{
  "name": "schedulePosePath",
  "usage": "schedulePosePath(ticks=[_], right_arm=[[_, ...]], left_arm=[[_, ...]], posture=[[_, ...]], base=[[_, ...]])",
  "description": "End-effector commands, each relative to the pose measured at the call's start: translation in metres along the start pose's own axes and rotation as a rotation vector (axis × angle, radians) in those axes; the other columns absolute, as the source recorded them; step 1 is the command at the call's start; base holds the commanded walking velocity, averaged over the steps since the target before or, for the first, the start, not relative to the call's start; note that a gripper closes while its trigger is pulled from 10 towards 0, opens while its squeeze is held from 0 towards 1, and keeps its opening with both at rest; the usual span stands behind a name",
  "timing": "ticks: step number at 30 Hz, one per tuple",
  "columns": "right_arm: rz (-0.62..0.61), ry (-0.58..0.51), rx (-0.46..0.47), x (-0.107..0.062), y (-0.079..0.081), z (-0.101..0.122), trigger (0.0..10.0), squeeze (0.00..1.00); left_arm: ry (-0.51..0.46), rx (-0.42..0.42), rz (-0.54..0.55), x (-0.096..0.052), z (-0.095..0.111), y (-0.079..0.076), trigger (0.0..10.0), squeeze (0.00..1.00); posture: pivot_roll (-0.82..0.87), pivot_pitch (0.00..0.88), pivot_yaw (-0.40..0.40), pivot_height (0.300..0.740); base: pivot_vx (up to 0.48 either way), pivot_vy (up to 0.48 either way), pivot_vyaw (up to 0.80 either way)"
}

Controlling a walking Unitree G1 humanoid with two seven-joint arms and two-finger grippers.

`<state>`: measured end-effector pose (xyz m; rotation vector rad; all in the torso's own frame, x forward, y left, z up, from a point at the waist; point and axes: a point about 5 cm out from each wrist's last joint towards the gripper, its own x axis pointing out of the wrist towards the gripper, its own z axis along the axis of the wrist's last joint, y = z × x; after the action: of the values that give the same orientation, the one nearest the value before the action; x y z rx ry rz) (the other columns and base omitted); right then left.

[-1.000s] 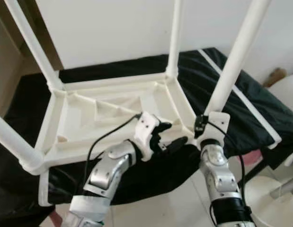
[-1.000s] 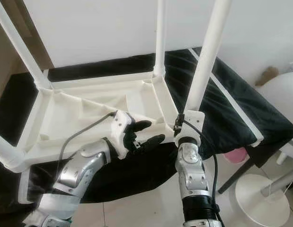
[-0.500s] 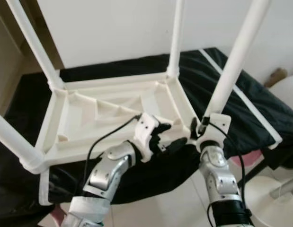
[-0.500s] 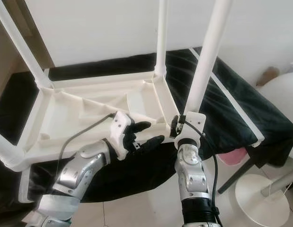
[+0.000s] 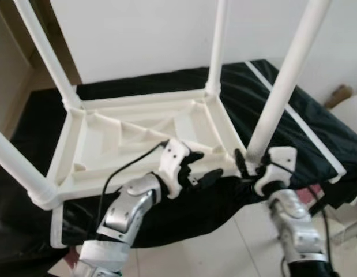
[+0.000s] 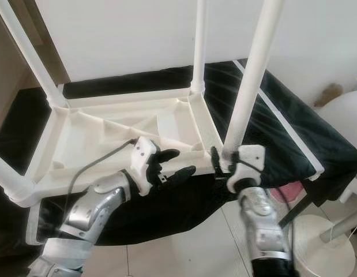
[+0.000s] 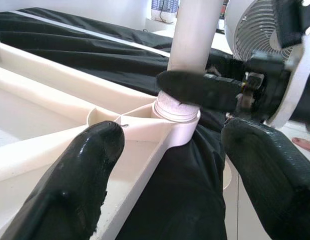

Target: Building children table

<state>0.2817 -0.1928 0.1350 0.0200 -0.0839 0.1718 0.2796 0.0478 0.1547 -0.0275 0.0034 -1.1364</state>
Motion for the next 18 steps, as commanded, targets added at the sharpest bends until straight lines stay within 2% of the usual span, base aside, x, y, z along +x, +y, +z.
schedulePosePath(ticks=[1,3,5,8,10,11,14,17,18], right_arm=[[0.060,-0.002,0.022,0.003,-0.003,0.002,10.0,0.00],[0.132,0.012,0.009,0.007,-0.008,0.005,10.0,0.00],[0.132,0.012,0.009,0.007,-0.008,0.005,10.0,0.00],[0.247,0.052,-0.044,0.017,-0.010,0.005,10.0,0.00],[0.247,0.052,-0.044,0.017,-0.010,0.005,10.0,0.00],[0.299,0.080,-0.076,0.026,-0.007,0.001,10.0,0.00],[0.315,0.090,-0.087,0.029,-0.005,0.000,10.0,0.00],[0.366,0.107,-0.110,0.040,0.001,-0.005,10.0,0.00],[0.380,0.112,-0.115,0.043,0.003,-0.007,2.6,0.00]], left_arm=[[0.008,0.019,0.006,0.001,0.001,0.003,10.0,0.00],[0.005,0.025,0.002,0.003,0.003,0.004,10.0,0.00],[0.005,0.025,0.002,0.003,0.003,0.004,10.0,0.00],[0.004,0.033,-0.010,0.005,0.006,0.004,10.0,0.00],[0.004,0.033,-0.010,0.005,0.006,0.004,10.0,0.00],[0.005,0.037,-0.012,0.005,0.006,0.005,10.0,0.00],[0.006,0.039,-0.012,0.005,0.006,0.005,10.0,0.00],[0.002,0.039,-0.013,0.006,0.007,0.005,10.0,0.00],[0.001,0.038,-0.014,0.007,0.007,0.004,10.0,0.00]], posture=[[-0.08,0.000,0.030,0.740],[-0.08,0.000,0.035,0.740],[-0.08,0.000,0.035,0.740],[-0.09,0.000,0.043,0.740],[-0.09,0.000,0.043,0.740],[-0.08,0.000,0.045,0.740],[-0.08,0.000,0.045,0.740],[-0.08,0.000,0.044,0.740],[-0.08,0.000,0.044,0.740]], base=[[0.000,0.000,0.00],[0.000,0.000,0.00],[0.000,0.000,0.00],[0.000,0.000,0.00],[0.000,0.000,0.00],[0.000,0.000,0.00],[0.000,0.000,0.00],[0.000,0.000,0.00],[0.000,0.000,0.00]])
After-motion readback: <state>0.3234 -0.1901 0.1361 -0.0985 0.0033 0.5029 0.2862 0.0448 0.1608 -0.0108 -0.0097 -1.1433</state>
